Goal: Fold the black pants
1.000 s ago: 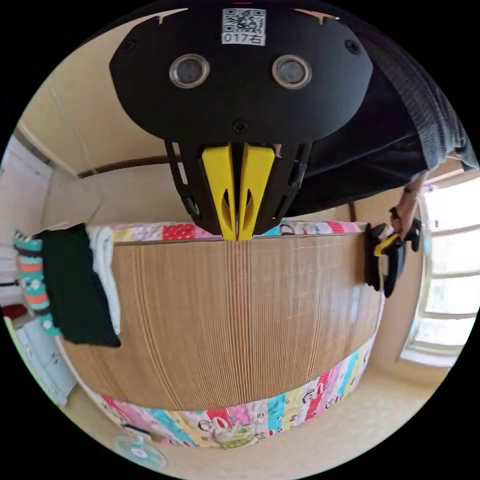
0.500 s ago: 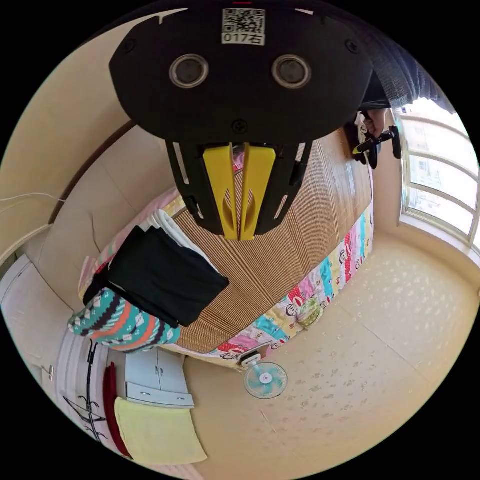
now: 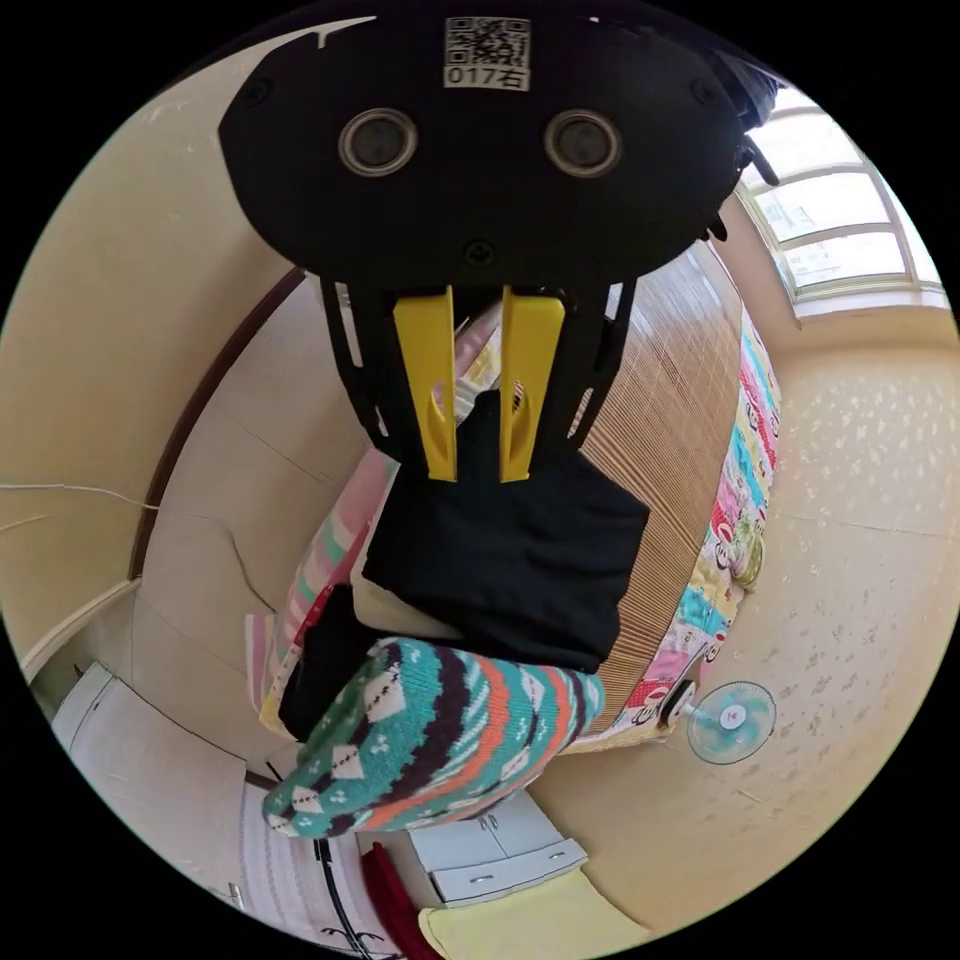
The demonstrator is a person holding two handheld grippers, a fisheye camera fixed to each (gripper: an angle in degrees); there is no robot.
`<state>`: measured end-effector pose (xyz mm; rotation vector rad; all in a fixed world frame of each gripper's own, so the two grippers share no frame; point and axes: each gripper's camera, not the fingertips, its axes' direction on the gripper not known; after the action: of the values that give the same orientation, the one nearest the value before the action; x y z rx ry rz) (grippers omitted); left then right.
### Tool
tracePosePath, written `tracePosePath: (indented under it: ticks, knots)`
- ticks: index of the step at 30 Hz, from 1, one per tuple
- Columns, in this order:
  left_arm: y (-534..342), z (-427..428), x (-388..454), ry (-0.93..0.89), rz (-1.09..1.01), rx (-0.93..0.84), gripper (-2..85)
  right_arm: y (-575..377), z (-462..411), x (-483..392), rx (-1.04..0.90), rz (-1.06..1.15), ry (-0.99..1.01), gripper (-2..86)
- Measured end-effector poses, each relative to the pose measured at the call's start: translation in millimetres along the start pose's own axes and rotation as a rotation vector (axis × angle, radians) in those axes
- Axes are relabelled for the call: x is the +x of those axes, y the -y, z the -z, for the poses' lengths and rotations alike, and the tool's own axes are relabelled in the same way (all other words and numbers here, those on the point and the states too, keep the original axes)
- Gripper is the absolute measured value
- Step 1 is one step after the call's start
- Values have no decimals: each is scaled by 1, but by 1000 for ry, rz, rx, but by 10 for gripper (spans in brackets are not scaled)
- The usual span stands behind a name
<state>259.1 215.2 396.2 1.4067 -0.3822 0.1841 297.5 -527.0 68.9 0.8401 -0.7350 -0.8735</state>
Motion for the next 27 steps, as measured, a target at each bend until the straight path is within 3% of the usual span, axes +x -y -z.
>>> tracePosePath:
  ticks: [3, 9, 13, 17, 23, 27]
  knots:
    - [-8, -2, 25, 35, 8, 15, -10, 32, -6, 22, -27, -61, 6, 97]
    - [-21, -9, 49, 102, 36, 6, -10, 65, 2, 27, -39, -108, 240, 81]
    - [-26, -13, 54, 94, 86, 14, -10, 57, 44, -50, 8, 186, 487, 47]
    - [-25, -25, 66, 81, 104, 21, -10, 19, 47, -169, -166, 652, 652, 37]
    - [-7, -54, 95, 56, 70, -8, -10, -83, -2, -262, -600, 1083, 640, 32]
    - [6, -60, 110, 44, 48, 17, -10, -124, -12, -255, -714, 1155, 588, 32]
